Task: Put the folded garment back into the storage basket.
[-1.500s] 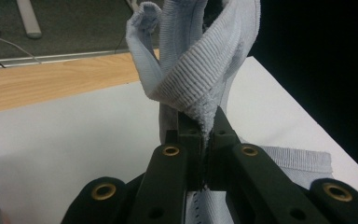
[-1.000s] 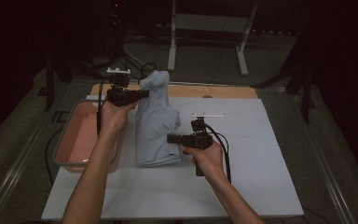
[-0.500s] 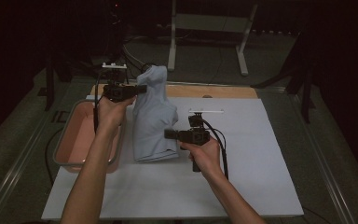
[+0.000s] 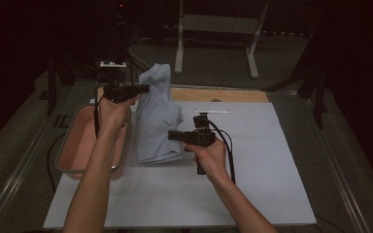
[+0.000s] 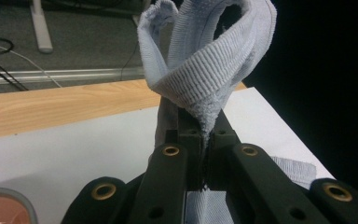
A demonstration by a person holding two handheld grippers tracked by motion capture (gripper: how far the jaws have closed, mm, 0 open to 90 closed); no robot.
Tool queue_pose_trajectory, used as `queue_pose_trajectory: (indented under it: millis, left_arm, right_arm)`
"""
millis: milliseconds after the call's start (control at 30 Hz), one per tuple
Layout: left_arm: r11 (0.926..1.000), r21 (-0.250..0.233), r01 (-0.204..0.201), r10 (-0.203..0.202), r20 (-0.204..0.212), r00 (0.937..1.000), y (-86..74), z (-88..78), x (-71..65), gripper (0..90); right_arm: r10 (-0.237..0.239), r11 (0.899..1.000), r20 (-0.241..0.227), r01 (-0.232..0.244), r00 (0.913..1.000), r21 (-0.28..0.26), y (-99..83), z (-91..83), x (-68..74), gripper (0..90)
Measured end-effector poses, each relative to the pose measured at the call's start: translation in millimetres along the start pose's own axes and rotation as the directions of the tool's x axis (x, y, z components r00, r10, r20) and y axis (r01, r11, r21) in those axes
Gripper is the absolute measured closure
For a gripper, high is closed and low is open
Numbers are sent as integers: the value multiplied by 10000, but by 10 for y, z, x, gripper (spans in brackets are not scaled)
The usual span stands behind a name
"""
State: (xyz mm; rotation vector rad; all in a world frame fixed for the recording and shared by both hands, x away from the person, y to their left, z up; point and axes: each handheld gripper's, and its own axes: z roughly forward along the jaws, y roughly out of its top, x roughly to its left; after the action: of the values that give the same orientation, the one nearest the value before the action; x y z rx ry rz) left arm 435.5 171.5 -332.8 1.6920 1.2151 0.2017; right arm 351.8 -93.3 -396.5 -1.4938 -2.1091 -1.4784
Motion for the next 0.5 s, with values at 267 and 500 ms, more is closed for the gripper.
queue_pose_trajectory:
  millis: [267,500]
  left_arm:
    - [10000,-38,47,-48,-145,9999,15,-50,43,884]
    - [10000,-9,-37,36,-331,9994,31,-87,74,884]
  right_arm:
    - [-2,10000,-60,2,10000,-1,27,55,38,821]
    - [-47,10000,-204,47,9998,-17,60,115,111,821]
